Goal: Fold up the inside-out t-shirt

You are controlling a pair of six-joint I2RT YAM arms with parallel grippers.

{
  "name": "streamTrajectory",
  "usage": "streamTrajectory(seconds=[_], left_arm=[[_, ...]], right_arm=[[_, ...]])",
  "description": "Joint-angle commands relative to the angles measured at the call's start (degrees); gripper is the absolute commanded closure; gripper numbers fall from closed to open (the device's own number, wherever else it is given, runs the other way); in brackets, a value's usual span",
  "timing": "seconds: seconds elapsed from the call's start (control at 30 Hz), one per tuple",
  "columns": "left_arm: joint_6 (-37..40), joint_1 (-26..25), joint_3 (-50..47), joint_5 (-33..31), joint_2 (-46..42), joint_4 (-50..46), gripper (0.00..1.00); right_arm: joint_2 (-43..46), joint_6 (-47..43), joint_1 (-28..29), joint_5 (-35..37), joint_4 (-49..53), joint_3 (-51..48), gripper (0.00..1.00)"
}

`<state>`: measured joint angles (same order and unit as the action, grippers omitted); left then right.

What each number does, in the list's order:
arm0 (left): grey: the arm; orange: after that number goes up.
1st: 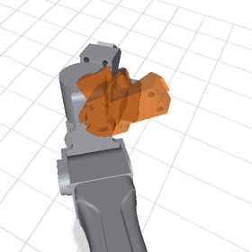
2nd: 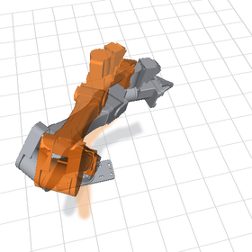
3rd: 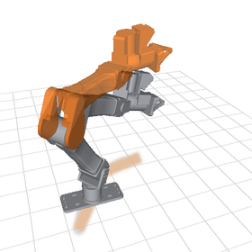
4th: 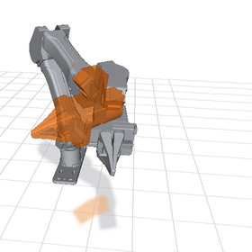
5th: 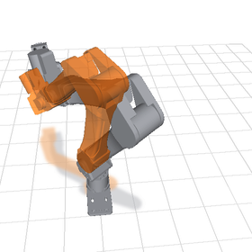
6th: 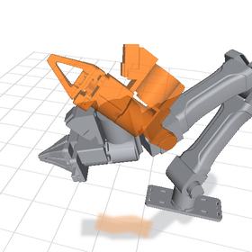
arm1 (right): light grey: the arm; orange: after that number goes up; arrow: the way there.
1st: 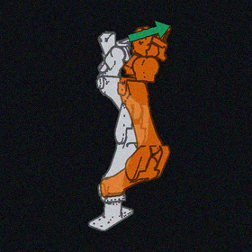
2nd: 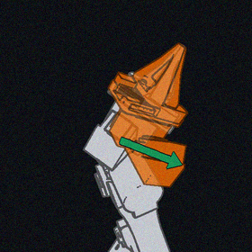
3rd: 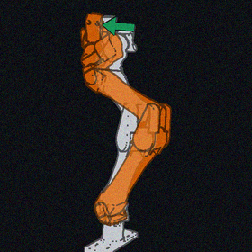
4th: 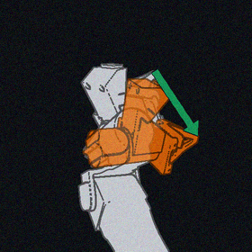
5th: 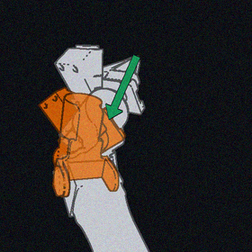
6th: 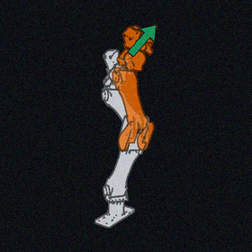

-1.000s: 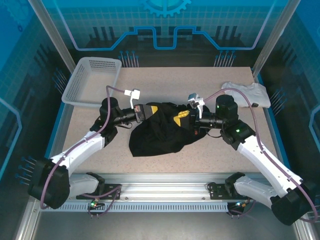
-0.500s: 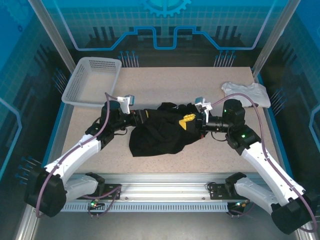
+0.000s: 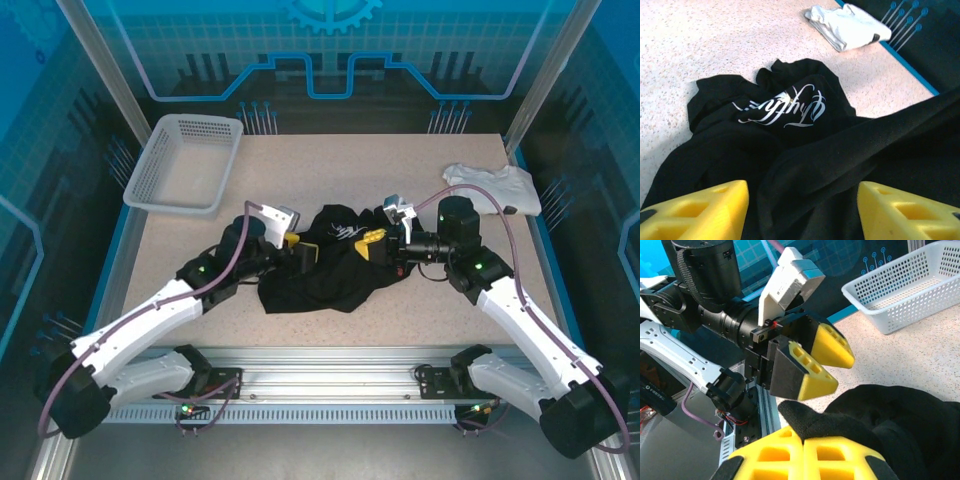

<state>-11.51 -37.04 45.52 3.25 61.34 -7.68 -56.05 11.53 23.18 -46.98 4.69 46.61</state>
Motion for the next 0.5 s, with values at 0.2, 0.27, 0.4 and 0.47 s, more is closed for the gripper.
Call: streamTrajectory(seconds=[0.2, 0.27, 0.4, 0.47], left_arm=[[11.3, -0.4, 7.7, 11.6, 14.9, -2.7, 0.21], [12.2, -0.4, 8.3, 15.2, 16.9, -2.0, 0.17], [13.1, -0.4, 10.3, 17.4, 22.2, 0.1, 0.17], [12.9, -0.3, 12.7, 19.2, 25.5, -0.2, 0.27]], right_arm=[[2.5, -3.5, -0.1, 0.8, 3.9, 1.4, 1.00], [2.3, -3.8, -0.1, 0.8, 4.2, 1.6, 1.00], [2.1, -3.8, -0.1, 0.6, 3.6, 1.3, 1.00], [2.1, -4.1, -0.1, 0.8, 4.0, 1.3, 1.00]])
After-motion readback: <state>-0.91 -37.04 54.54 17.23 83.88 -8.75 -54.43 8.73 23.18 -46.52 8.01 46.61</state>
